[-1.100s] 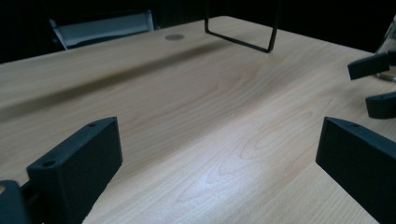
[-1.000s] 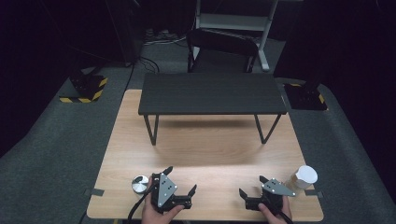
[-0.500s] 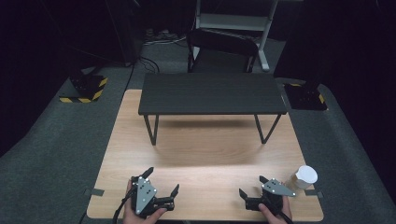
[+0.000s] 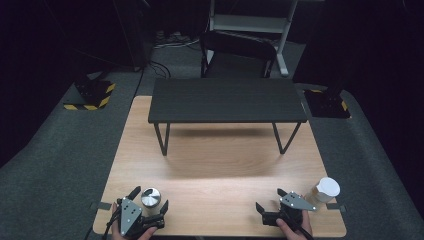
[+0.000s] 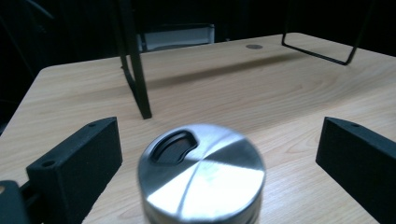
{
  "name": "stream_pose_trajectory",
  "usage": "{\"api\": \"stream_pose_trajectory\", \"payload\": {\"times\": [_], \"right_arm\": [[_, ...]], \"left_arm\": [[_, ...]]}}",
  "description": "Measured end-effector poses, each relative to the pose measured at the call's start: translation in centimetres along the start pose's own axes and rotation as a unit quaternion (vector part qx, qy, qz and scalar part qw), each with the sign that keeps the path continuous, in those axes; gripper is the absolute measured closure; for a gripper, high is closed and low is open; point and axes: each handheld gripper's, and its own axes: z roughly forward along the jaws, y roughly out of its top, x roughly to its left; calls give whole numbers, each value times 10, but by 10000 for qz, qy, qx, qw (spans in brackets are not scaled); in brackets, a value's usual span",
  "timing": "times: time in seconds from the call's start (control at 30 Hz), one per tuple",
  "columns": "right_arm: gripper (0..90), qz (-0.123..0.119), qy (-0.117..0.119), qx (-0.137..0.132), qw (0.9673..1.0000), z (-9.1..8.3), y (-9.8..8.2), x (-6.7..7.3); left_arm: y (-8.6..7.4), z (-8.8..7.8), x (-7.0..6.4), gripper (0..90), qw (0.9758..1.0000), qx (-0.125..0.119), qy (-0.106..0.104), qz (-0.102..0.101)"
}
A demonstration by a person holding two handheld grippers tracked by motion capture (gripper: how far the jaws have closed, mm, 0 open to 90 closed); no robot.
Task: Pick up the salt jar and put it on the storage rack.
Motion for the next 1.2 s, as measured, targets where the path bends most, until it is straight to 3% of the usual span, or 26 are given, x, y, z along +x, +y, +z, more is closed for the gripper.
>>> {"api": "stream_pose_trajectory", "payload": {"times": [0.2, 0.43, 0.63, 0.77, 1.2], "right_arm": [[5, -16, 6, -11, 10000, 0, 0, 0], [5, -75, 13, -23, 10000, 0, -1, 1], [5, -61, 29, -42, 10000, -1, -2, 0], [5, -46, 38, -51, 10000, -1, -2, -1], [5, -40, 31, -48, 10000, -1, -2, 0]], "left_arm": [[-10, -2, 6, 8, 9994, 174, 135, -285], [-22, -1, 7, 12, 9993, 203, 209, -248], [-27, -3, 15, 136, 9989, 218, 207, -360], [-28, -3, 17, 206, 9990, 223, 155, -352], [-31, 0, 15, 304, 9994, 287, 111, -172]]}}
